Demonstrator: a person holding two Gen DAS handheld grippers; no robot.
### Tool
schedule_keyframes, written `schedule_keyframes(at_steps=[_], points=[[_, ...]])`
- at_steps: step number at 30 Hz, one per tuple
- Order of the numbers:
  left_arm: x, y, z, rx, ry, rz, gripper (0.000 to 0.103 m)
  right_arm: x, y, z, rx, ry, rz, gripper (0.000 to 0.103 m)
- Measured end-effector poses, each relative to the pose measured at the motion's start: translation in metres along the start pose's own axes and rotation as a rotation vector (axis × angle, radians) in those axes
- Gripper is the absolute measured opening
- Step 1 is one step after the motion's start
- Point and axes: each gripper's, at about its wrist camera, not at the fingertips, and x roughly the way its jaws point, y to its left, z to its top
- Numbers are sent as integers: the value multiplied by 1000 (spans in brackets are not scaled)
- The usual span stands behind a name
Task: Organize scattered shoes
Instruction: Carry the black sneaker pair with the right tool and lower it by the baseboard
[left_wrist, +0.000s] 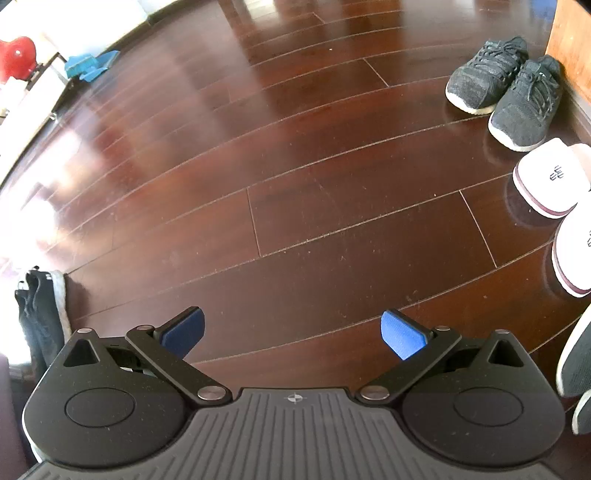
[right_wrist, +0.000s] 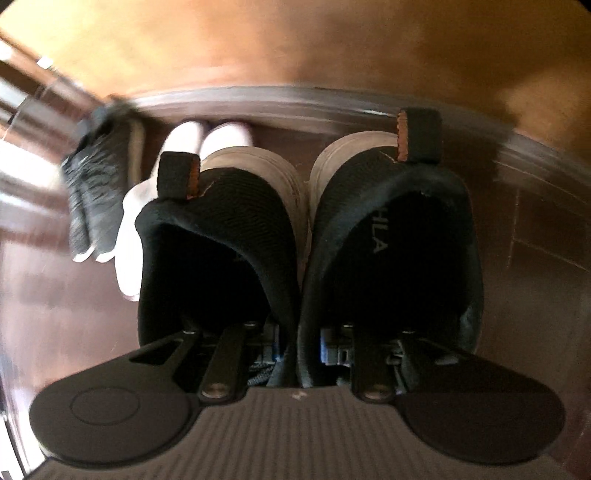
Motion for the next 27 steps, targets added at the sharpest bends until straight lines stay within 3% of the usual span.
schedule_keyframes(at_steps=[7, 27], points=[[-1, -6, 3, 13, 4, 7, 103, 35, -19, 25, 137, -2, -46, 21], [11, -1, -4, 26, 43, 17, 103, 61, -25, 41, 260, 21, -109, 21]])
